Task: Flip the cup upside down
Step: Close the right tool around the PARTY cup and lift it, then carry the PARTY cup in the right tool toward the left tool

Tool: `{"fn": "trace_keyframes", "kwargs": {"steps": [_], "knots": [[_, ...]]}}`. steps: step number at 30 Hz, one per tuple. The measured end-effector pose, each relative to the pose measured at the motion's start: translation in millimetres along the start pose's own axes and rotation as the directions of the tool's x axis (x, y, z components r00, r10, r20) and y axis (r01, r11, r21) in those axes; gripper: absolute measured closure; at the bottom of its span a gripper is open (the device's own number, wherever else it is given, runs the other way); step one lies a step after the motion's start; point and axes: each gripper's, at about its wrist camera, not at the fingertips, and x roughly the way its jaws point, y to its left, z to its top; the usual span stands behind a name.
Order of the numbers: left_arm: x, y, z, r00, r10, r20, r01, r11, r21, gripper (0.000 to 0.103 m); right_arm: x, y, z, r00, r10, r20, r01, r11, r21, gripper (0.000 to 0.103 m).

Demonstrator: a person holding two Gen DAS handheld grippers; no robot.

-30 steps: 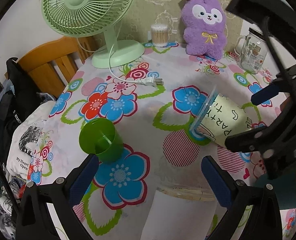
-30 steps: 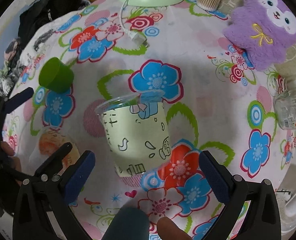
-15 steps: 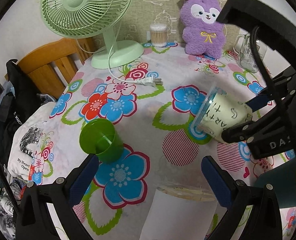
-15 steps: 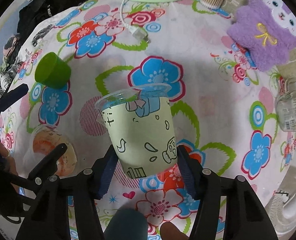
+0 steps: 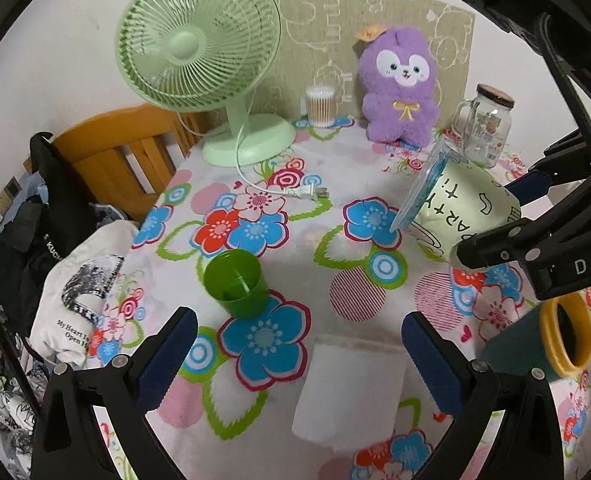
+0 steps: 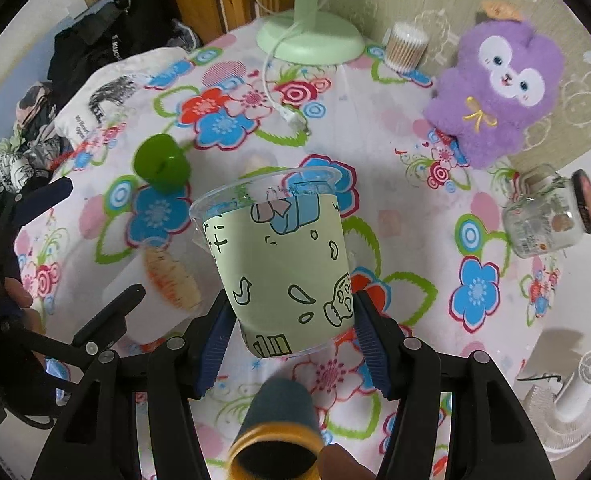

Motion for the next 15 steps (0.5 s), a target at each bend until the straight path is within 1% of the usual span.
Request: {"fn": "trace_keyframes", "kwargs": {"steps": [7,15], "knots": [[-33.3,-0.8,-19.4,0.999,0.000,0.034,0.000,1.000,0.014,0.000,-30.5,26.9,-31.0,0.999,-0.020,0.033,0.020,1.000,-0.013,0.041],[-66.2,-1.5,-56.2,0.999,-0.008,0.052,0.007,1.000,0.019,0.000,-46.8,59.4,-68.7,0.998,-0.034,0.045,0.035,0.999,-0.033,0.041]]}}
